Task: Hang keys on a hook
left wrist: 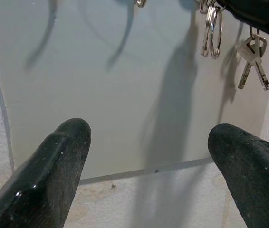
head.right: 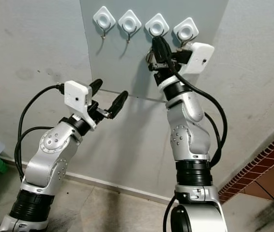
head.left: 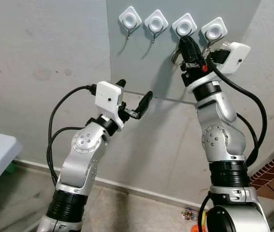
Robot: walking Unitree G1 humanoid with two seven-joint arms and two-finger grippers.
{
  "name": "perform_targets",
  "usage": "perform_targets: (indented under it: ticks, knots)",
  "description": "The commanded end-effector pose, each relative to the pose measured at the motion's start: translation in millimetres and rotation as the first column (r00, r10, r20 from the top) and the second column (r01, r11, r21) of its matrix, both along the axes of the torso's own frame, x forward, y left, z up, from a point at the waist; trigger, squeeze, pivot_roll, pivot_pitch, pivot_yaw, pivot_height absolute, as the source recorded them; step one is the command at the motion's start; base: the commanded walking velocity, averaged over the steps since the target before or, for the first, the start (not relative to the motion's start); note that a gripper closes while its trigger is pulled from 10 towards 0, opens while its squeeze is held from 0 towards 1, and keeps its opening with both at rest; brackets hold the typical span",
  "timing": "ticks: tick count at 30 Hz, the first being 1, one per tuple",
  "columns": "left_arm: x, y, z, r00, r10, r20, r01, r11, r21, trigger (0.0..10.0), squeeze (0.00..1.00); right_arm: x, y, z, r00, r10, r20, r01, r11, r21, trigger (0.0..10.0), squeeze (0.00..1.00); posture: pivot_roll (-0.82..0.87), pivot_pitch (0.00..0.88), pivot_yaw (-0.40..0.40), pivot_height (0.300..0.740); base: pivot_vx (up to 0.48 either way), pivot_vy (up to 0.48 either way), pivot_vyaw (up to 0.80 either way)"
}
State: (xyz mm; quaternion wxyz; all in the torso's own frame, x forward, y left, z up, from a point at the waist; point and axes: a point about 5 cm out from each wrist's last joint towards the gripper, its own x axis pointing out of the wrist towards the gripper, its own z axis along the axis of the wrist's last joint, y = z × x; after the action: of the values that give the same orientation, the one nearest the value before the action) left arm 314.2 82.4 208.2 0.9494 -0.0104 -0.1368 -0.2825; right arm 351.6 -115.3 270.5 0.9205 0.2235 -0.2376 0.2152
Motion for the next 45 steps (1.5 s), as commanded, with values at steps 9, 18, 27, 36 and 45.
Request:
perform_targets:
  ticks: [9, 18, 27, 36, 45]
  knots:
    - [-1.9, -0.4, 4, 1.0, 0.0, 0.006, 0.0, 1.0, -0.006, 10.0, 0.0, -3.9, -6.1, -28, 0.986, 0.058, -0.153, -0.026, 0.978, 0.205, 10.0, 0.0, -0.01, 0.081, -0.016, 0.74, 0.0, 0.0, 0.0]
    - [-2.5, -0.2, 3, 1.0, 0.002, -0.003, -0.002, 1.0, -0.01, 10.0, 0.0, -8.9, -6.4, -38, 0.975, 0.094, -0.199, -0.032, 0.955, 0.296, 10.0, 0.0, -0.01, 0.085, -0.012, 0.74, 0.0, 0.0, 0.0]
    - [-3.4, 0.9, 2, 1.0, 0.008, -0.008, -0.008, 1.0, -0.019, 10.0, 0.0, -12.6, -5.2, -43, 0.973, 0.093, -0.212, -0.03, 0.959, 0.281, 10.0, 0.0, -0.01, 0.086, -0.014, 0.74, 0.0, 0.0, 0.0]
    - [-4.0, 6.9, -15, 0.998, 0.047, -0.045, -0.047, 0.999, -0.002, 10.0, 0.0, -29.5, -11.2, -85, 0.968, -0.03, -0.25, 0.031, 1.0, -0.001, 10.0, 0.0, 0.0, 0.085, -0.018, 0.74, 0.0, 0.0, 0.0]
    - [-5.8, 26.9, -66, 0.969, 0.161, -0.185, -0.164, 0.986, -0.002, 10.0, 0.0, -54.5, -38.7, -147, 0.905, -0.22, -0.365, 0.145, 0.964, -0.222, 10.0, 0.0, 0.0, 0.079, -0.013, 0.74, 0.0, 0.0, 0.0]
